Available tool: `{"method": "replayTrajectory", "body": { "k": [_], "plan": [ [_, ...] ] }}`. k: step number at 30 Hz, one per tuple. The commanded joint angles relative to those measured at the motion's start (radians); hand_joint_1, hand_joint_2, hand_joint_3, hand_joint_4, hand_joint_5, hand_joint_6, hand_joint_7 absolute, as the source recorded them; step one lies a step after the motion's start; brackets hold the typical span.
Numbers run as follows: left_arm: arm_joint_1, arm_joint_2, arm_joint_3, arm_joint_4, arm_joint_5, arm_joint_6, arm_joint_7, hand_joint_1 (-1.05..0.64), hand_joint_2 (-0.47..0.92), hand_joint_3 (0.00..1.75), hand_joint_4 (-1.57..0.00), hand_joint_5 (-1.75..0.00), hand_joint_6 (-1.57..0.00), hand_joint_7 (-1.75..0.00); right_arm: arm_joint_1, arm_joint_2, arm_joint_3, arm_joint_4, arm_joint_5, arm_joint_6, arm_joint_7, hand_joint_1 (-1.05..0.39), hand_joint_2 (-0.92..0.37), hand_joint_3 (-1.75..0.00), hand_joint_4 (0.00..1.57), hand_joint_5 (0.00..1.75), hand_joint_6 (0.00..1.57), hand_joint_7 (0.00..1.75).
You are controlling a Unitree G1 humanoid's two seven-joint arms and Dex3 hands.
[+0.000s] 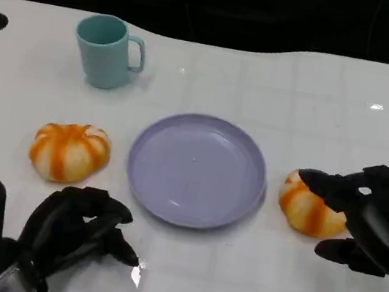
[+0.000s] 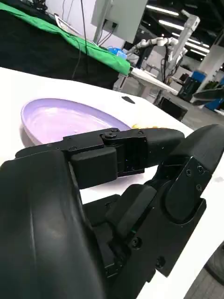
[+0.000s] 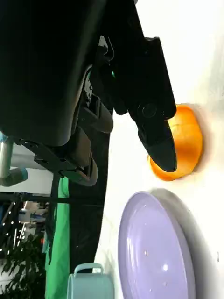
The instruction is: Grasp the bread from the table and place it into the plate.
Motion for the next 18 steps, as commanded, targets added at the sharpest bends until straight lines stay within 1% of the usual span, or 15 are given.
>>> {"method": "replayTrajectory", "body": {
  "k": [1,8,12,15,18],
  "plan": [
    [0.003,0.017,0.002,0.026,0.01,0.002,0.0,-1.05,0.73,0.0,-1.57,-0.47,-1.57,-0.22,-0.033,-0.021,0.018,0.027,-0.005,0.017,-0.03,-0.69,-0.88,0.0,0.44,0.38,0.46,0.0],
    [0.005,0.012,0.004,0.029,0.008,-0.007,0.001,-1.05,0.74,0.01,-1.56,-0.47,-1.57,-0.2,-0.073,-0.022,0.054,0.072,-0.037,0.057,-0.047,-0.75,-0.9,0.0,0.42,0.36,0.42,0.0],
    [0.005,0.013,0.001,0.027,0.013,-0.01,0.009,-1.05,0.75,0.01,-1.57,-0.46,-1.57,-0.2,-0.128,-0.007,0.086,0.151,-0.052,0.092,-0.062,-0.75,-0.9,0.0,0.38,0.34,0.39,0.0],
    [0.006,0.012,0.002,0.025,0.011,-0.008,0.008,-1.05,0.75,0.01,-1.57,-0.46,-1.57,-0.21,-0.156,-0.005,0.111,0.198,-0.055,0.106,-0.082,-0.75,-0.89,0.0,0.37,0.33,0.39,0.0],
    [0.006,0.011,0.003,0.025,0.008,-0.007,0.006,-1.04,0.75,0.01,-1.57,-0.46,-1.57,-0.21,-0.179,-0.001,0.13,0.234,-0.041,0.124,-0.07,-0.75,-0.89,0.0,0.34,0.31,0.36,0.0]
  ]
}}
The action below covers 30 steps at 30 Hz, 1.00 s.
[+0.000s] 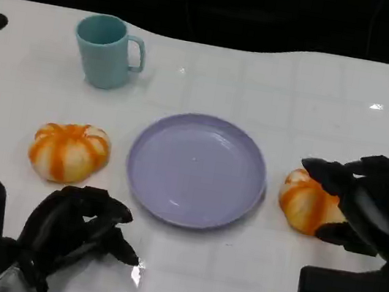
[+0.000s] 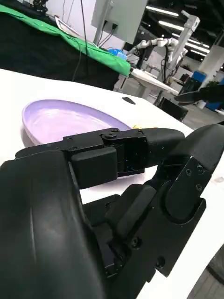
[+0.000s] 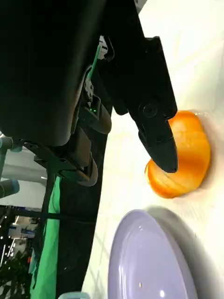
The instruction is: Grasp the bread from the table and place it into the plate.
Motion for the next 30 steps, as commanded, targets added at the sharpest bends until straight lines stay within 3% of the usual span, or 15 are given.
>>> {"method": "replayTrajectory", "body": {
  "k": [1,17,28,30],
  "plan": [
    [0.011,0.011,0.003,0.014,0.008,0.009,0.005,-1.04,0.75,0.01,-1.57,-0.46,-1.57,-0.2,-0.033,-0.004,0.022,0.044,0.014,0.024,-0.003,-0.75,-0.89,0.0,0.33,0.31,0.35,0.0],
    [0.015,0.012,0.001,-0.001,0.007,0.022,0.01,-1.05,0.74,0.0,-1.57,-0.47,-1.57,-0.22,-0.091,-0.002,0.098,0.177,0.079,0.052,0.052,-0.8,-0.92,-0.01,0.24,0.25,0.25,0.0],
    [0.017,0.012,0.001,-0.005,0.007,0.026,0.011,-1.05,0.74,0.0,-1.57,-0.47,-1.57,-0.22,-0.15,0.012,0.144,0.331,0.075,0.028,-0.046,-0.82,-0.91,0.0,0.27,0.26,0.26,0.01],
    [0.017,0.012,0.0,-0.008,0.007,0.03,0.011,-1.05,0.74,0.0,-1.57,-0.47,-1.57,-0.22,-0.163,0.023,0.151,0.365,0.087,0.025,-0.071,-0.76,-0.88,0.0,0.31,0.26,0.3,0.02]
  ]
}}
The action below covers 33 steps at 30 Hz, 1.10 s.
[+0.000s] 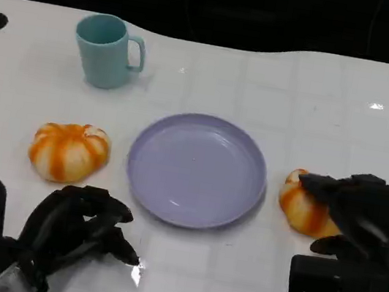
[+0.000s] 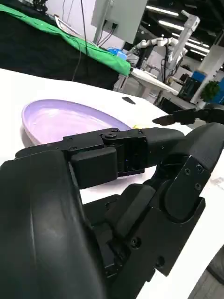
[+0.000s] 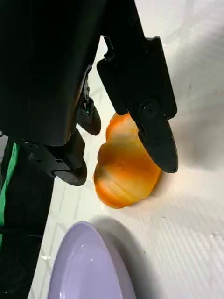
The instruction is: Grasp the bread from the table and place it into the plate.
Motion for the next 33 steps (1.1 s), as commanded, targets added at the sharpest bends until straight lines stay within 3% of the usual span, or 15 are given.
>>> {"method": "replayTrajectory", "body": {
  "k": [1,5,8,19,23,28,29,31,33],
  "plan": [
    [0.016,0.012,0.002,0.0,0.007,0.023,0.011,-1.05,0.74,0.0,-1.57,-0.47,-1.57,-0.22,-0.032,0.017,0.014,0.078,0.017,-0.013,-0.07,-0.71,-0.86,0.0,0.35,0.27,0.33,0.03],
    [0.016,0.01,0.003,-0.002,0.005,0.029,0.012,-1.05,0.73,0.0,-1.57,-0.47,-1.57,-0.22,-0.054,0.036,0.026,0.174,0.021,-0.049,-0.174,-0.49,-0.82,0.0,0.59,0.26,0.52,0.05],
    [0.017,0.01,0.002,-0.006,0.008,0.03,0.016,-1.05,0.73,0.0,-1.57,-0.47,-1.57,-0.22,-0.069,0.046,0.036,0.237,0.026,-0.077,-0.236,-0.44,-0.82,0.0,0.65,0.26,0.59,0.06],
    [0.018,0.009,0.002,-0.004,0.006,0.025,0.01,-1.05,0.74,0.0,-1.57,-0.47,-1.57,-0.22,-0.11,0.058,0.078,0.369,0.038,-0.102,-0.315,-0.48,-0.81,0.0,0.61,0.21,0.56,0.01],
    [0.017,0.008,0.002,-0.002,0.009,0.019,0.013,-1.05,0.74,0.0,-1.57,-0.47,-1.57,-0.22,-0.128,0.067,0.093,0.436,0.04,-0.114,-0.361,-0.35,-0.81,0.0,0.66,0.22,0.61,0.03],
    [0.02,0.008,0.003,-0.005,0.007,0.019,0.01,-1.05,0.74,0.0,-1.57,-0.46,-1.57,-0.22,-0.156,0.083,0.107,0.532,0.048,-0.14,-0.439,-0.18,-0.84,-0.01,0.87,0.32,0.78,0.09],
    [0.021,0.008,0.003,-0.006,0.007,0.02,0.011,-1.05,0.74,0.0,-1.57,-0.46,-1.57,-0.22,-0.162,0.087,0.11,0.549,0.048,-0.14,-0.453,-0.16,-0.85,-0.01,0.92,0.36,0.82,0.1],
    [0.022,0.008,0.003,-0.007,0.007,0.021,0.013,-1.05,0.74,0.0,-1.57,-0.46,-1.57,-0.21,-0.172,0.093,0.116,0.579,0.05,-0.15,-0.486,-0.16,-0.85,0.0,0.85,0.76,0.94,0.08],
    [0.022,0.008,0.002,-0.009,0.008,0.024,0.015,-1.05,0.74,0.0,-1.57,-0.46,-1.57,-0.22,-0.181,0.097,0.123,0.609,0.053,-0.169,-0.521,-0.16,-0.86,0.0,0.78,1.28,1.05,0.09]
  ]
}}
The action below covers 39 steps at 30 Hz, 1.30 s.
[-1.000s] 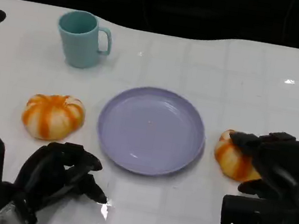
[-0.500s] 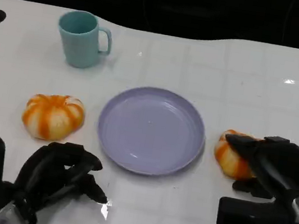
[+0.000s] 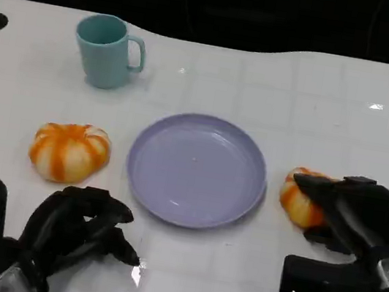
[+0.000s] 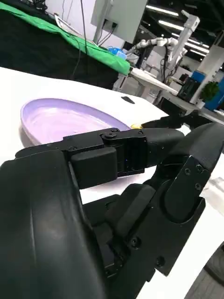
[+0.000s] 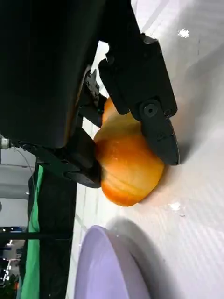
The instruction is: Grasp the bread from the table and place it into the plate.
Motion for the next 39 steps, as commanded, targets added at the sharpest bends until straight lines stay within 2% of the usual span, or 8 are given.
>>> {"method": "replayTrajectory", "body": {
  "k": [1,6,8,11,14,16,27,39],
  "plan": [
    [0.018,0.011,0.001,0.0,0.009,0.007,0.012,-1.05,0.74,0.0,-1.57,-0.46,-1.57,-0.22,-0.004,-0.002,0.019,0.087,0.01,-0.022,-0.055,-0.17,-0.87,-0.01,0.78,1.38,1.08,0.09],
    [0.02,0.011,0.001,0.001,0.009,0.0,0.008,-1.05,0.74,0.0,-1.57,-0.46,-1.57,-0.21,-0.013,-0.008,0.035,0.133,0.01,-0.069,-0.136,-0.23,-0.89,-0.01,0.8,1.65,1.23,0.24],
    [0.019,0.011,0.001,0.001,0.007,0.005,0.006,-1.04,0.74,0.0,-1.57,-0.46,-1.57,-0.2,-0.016,-0.012,0.04,0.143,0.009,-0.09,-0.162,-0.25,-0.91,0.0,0.81,1.71,1.09,0.61],
    [0.02,0.01,0.0,-0.003,0.008,0.01,0.011,-1.04,0.74,0.0,-1.57,-0.45,-1.57,-0.2,-0.019,-0.017,0.045,0.159,0.015,-0.122,-0.192,-0.27,-0.92,-0.04,0.86,1.74,1.02,0.78],
    [0.021,0.008,-0.002,-0.006,0.011,0.006,0.015,-1.04,0.75,0.0,-1.57,-0.45,-1.57,-0.2,-0.021,-0.019,0.046,0.171,0.022,-0.143,-0.22,-0.25,-0.92,-0.13,0.92,1.75,0.79,1.48],
    [0.021,0.007,-0.002,-0.006,0.01,0.004,0.014,-1.05,0.74,0.0,-1.57,-0.45,-1.57,-0.2,-0.021,-0.021,0.048,0.17,0.019,-0.148,-0.247,-0.23,-0.91,-0.21,0.96,1.75,0.73,1.69],
    [0.019,0.007,-0.001,0.001,0.01,-0.002,0.007,-1.04,0.75,0.0,-1.57,-0.44,-1.57,-0.19,-0.017,-0.024,0.034,0.126,0.04,-0.189,-0.323,-0.24,-0.47,-0.91,1.02,1.75,0.74,1.74],
    [0.015,0.008,0.0,0.013,0.008,-0.005,-0.003,-1.04,0.75,0.0,-1.57,-0.46,-1.57,-0.21,0.003,-0.04,-0.027,0.037,0.092,-0.239,-0.345,-0.11,-0.21,-1.3,1.05,1.75,0.77,1.75]
  ]
}}
